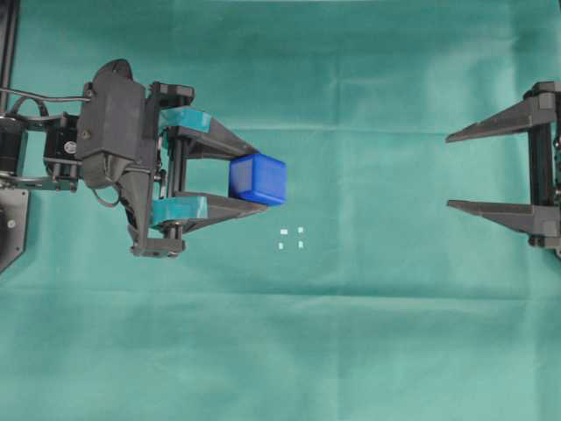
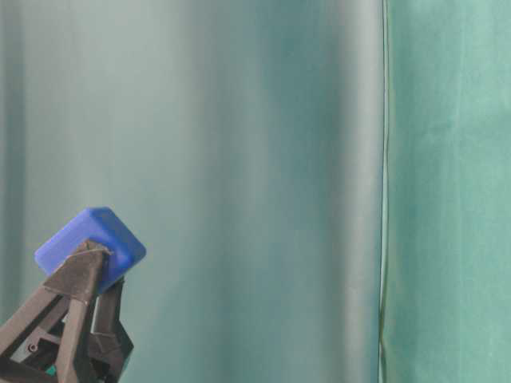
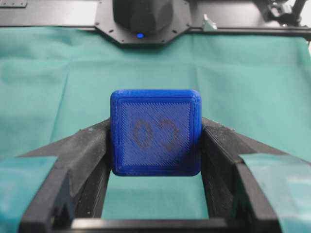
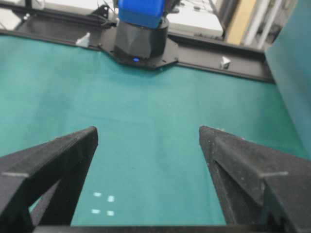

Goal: Handover the blue block to the right arm after grasping it with the left arm, then place it in the designated position.
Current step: 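Move the open right gripper toward the cube held by the left gripper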

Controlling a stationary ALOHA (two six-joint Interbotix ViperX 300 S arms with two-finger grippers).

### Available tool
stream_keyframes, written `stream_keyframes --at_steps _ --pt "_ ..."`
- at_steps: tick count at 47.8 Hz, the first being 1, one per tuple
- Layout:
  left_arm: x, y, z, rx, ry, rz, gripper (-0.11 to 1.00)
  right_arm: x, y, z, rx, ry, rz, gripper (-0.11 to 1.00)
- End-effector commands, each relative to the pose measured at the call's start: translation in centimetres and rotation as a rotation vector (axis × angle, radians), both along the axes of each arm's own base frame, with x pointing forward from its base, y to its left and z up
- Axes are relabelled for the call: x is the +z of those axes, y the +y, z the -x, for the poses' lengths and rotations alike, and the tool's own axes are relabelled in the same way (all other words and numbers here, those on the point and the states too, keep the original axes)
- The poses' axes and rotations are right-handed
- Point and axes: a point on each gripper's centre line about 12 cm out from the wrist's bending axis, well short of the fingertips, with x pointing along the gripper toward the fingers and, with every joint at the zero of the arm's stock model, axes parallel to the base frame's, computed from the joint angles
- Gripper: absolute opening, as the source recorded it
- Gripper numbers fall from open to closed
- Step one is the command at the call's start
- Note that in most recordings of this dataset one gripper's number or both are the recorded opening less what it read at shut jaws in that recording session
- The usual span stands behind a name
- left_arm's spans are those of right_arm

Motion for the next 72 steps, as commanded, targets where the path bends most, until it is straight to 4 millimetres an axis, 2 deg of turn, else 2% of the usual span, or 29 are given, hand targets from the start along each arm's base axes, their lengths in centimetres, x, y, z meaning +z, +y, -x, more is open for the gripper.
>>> stream_keyframes --at_steps 1,18,31,38,47,72 --pt "1.1 0.1 0.1 0.004 -0.035 0.004 0.46 1.3 0.1 -0.3 0.011 -0.022 0.064 0.94" --pt "1.1 0.2 0.1 0.006 -0.035 0.007 0.46 2.3 0.6 -0.4 0.081 -0.039 0.514 0.91" --pt "1.2 0.1 0.1 0.005 -0.037 0.007 0.46 1.8 0.9 -0.5 0.138 -0.021 0.855 0.91" --pt "1.1 0.1 0.1 0.005 -0.035 0.007 0.46 1.5 0.6 -0.6 0.14 0.009 0.975 0.91" --pt "1.2 0.2 0.1 0.006 -0.037 0.007 0.46 1.5 0.3 -0.6 0.129 0.032 1.044 0.91" --pt "1.1 0.3 0.1 0.011 -0.035 0.007 0.46 1.9 0.4 -0.7 0.129 0.02 1.051 0.91"
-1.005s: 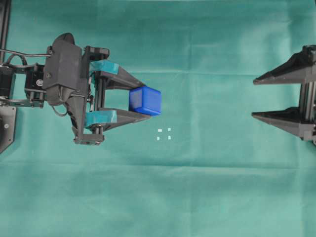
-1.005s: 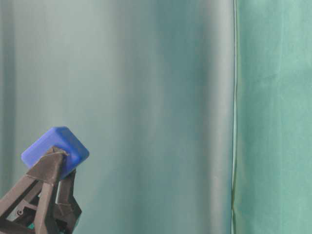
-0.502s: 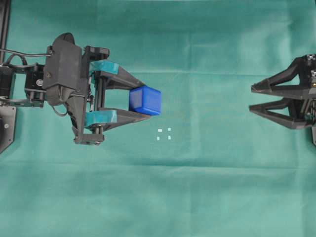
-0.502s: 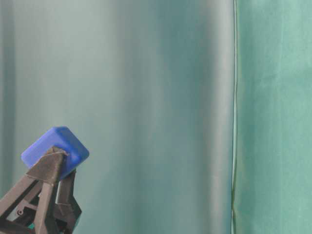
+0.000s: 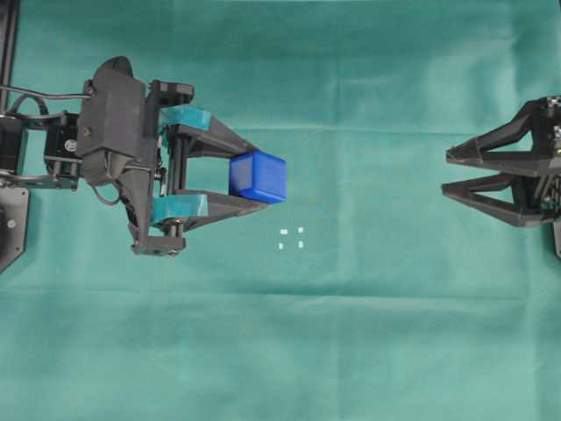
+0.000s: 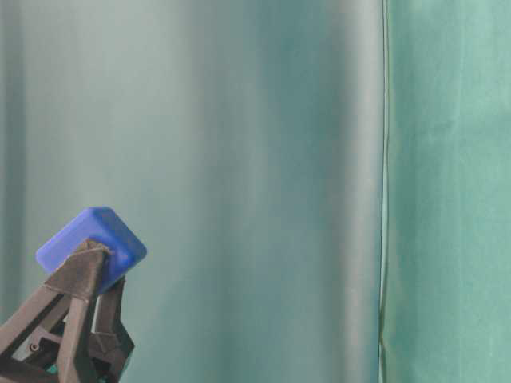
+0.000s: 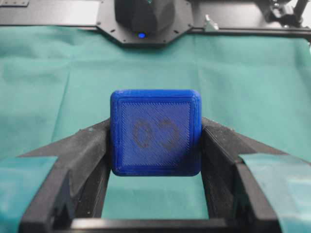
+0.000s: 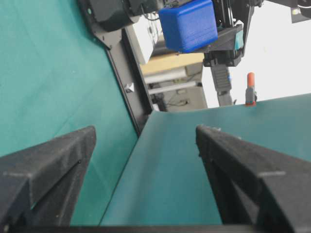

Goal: Handover the blue block to the right arm after grasping it with the left arm, then place it in the designated position.
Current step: 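Move the open right gripper toward the cube held by the left gripper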

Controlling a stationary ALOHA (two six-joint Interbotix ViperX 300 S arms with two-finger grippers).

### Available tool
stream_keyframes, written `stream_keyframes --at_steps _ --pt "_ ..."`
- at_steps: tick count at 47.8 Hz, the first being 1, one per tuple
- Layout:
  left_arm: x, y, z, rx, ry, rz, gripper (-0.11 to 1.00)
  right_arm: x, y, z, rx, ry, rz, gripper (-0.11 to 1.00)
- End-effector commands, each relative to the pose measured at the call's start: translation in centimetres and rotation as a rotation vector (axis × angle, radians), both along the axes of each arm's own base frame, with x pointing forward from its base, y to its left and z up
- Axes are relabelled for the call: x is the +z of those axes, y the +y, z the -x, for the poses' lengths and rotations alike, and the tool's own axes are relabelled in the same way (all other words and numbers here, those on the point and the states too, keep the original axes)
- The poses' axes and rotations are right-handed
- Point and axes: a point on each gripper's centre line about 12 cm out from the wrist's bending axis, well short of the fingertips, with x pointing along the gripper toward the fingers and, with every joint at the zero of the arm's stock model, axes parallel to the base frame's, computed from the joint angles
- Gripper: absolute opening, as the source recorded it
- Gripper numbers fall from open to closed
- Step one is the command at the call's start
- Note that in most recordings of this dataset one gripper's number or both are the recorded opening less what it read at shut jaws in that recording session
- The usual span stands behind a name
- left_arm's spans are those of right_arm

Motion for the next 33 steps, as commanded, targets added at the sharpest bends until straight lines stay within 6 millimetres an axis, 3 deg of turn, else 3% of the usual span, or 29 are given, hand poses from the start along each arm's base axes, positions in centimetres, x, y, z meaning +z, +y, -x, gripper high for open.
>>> stream_keyframes --at_steps 1,33 --pt "1.14 0.16 0.07 0.005 -0.035 0.003 0.46 1.19 0.05 -0.26 0.004 -0.028 0.001 0.91" --pt "1.14 0.16 0.07 0.005 -0.035 0.003 0.46 1.51 0.06 -0.3 0.006 -0.036 0.0 0.91"
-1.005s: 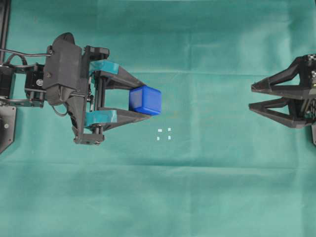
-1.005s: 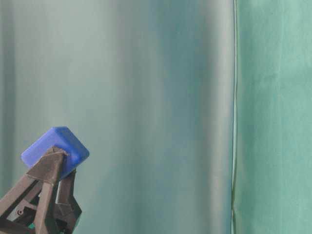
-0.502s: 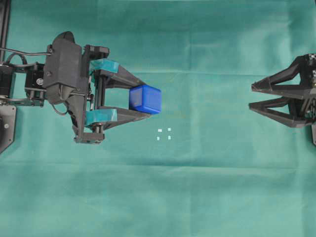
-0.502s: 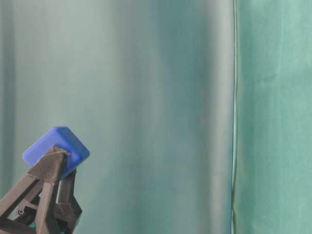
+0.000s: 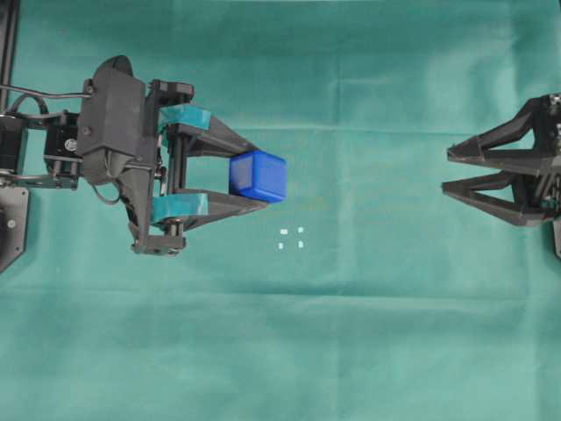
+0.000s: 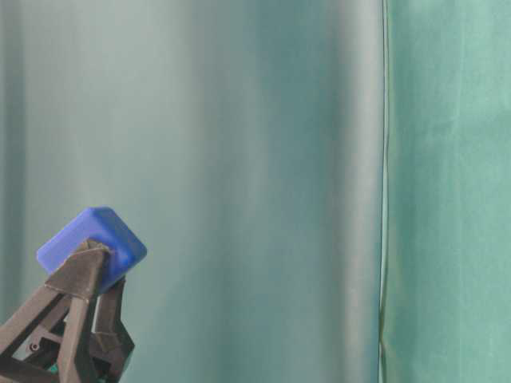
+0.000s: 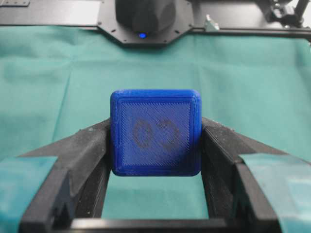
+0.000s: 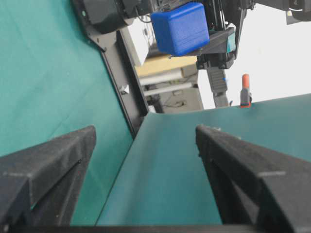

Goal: Handover the blue block to the right arm after grasping it with the left arm, then place it in the designated position.
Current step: 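Move the open right gripper toward the cube held by the left gripper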

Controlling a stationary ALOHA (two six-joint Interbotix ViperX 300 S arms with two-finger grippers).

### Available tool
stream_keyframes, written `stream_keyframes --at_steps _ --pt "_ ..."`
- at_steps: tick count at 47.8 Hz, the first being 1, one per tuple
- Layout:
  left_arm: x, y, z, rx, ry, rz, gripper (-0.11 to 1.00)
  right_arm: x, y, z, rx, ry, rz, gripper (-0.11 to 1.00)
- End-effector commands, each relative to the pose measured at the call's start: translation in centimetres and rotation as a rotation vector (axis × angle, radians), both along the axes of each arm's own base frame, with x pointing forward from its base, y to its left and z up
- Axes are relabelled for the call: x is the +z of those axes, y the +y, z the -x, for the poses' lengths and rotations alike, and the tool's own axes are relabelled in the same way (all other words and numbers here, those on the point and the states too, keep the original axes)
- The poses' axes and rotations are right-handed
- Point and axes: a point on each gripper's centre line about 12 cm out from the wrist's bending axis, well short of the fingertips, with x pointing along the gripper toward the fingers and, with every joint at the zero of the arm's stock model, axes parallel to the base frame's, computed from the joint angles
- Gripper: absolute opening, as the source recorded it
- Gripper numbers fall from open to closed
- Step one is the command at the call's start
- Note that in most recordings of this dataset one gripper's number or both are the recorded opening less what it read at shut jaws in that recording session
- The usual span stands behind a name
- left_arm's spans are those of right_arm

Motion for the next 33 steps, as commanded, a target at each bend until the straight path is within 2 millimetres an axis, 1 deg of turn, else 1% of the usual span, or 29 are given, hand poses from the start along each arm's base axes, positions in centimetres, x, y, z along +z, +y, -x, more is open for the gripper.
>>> stream_keyframes --at_steps 1,19,28,33 --pt "1.1 0.1 0.1 0.002 -0.035 0.003 0.46 1.1 0.1 -0.2 0.005 -0.027 -0.002 0.91" --pt "1.1 0.1 0.1 0.004 -0.035 0.003 0.46 1.2 0.2 -0.3 0.021 -0.031 -0.002 0.91" --pt "1.1 0.1 0.1 0.002 -0.035 0.003 0.46 1.4 0.2 -1.0 0.022 -0.022 0.006 0.9" --pt "1.1 0.1 0.1 0.004 -0.035 0.003 0.46 1.4 0.2 -1.8 0.023 -0.007 0.026 0.9"
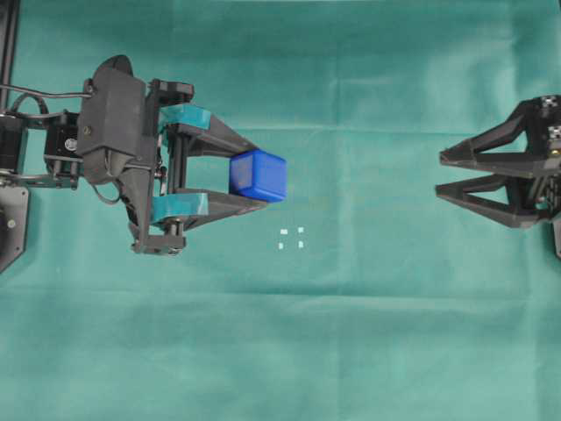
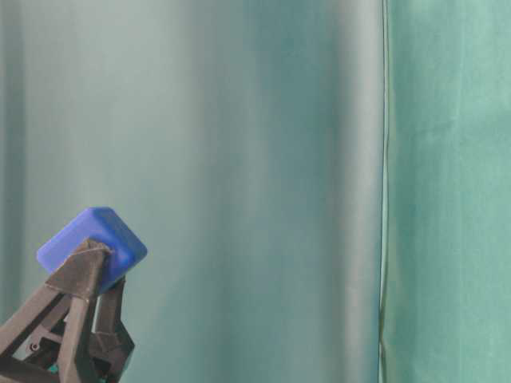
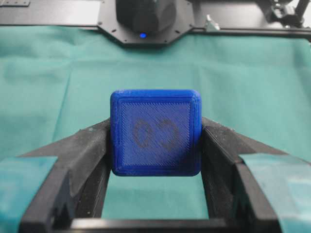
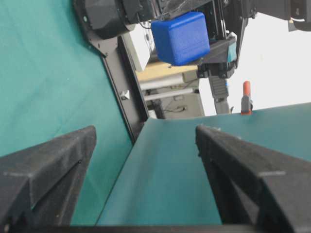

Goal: Handover the blue block to the right arm after grasping it with the left arm, then place it in the designated position.
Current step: 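Move the open right gripper toward the cube held by the left gripper, then close the right gripper on the top of the blue cube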

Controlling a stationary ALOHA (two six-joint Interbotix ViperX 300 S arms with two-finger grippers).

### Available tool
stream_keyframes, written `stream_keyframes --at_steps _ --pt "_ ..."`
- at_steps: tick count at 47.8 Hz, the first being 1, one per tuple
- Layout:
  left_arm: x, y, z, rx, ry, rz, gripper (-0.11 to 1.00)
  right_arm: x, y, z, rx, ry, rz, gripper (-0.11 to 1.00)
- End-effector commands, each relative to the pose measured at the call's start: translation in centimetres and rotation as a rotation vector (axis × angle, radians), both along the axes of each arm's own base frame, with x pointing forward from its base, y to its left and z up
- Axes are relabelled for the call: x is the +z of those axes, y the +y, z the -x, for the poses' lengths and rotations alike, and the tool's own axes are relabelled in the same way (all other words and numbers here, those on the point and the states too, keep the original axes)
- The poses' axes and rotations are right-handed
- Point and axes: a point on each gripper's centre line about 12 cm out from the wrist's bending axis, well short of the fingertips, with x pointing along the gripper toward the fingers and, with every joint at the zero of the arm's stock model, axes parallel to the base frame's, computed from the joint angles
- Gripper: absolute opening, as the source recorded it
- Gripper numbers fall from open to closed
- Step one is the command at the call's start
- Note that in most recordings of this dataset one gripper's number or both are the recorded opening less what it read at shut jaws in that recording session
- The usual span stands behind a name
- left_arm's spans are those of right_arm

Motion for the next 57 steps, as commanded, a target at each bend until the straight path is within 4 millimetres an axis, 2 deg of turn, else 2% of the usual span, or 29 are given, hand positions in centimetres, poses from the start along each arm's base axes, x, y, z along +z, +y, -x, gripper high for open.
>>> stream_keyframes --at_steps 1,16,36,57 --pt "1.1 0.1 0.1 0.002 -0.035 0.003 0.46 1.1 0.0 -0.8 0.006 -0.016 0.01 0.9" --pt "1.1 0.1 0.1 0.003 -0.029 0.005 0.46 2.0 0.1 -4.7 0.015 0.015 0.023 0.9" --pt "1.0 0.1 0.1 0.002 -0.028 0.003 0.46 3.1 0.1 -12.1 0.038 0.04 0.054 0.9" --pt "0.8 0.1 0.3 0.002 -0.014 0.003 0.46 3.5 0.3 -16.8 0.072 0.027 0.103 0.9"
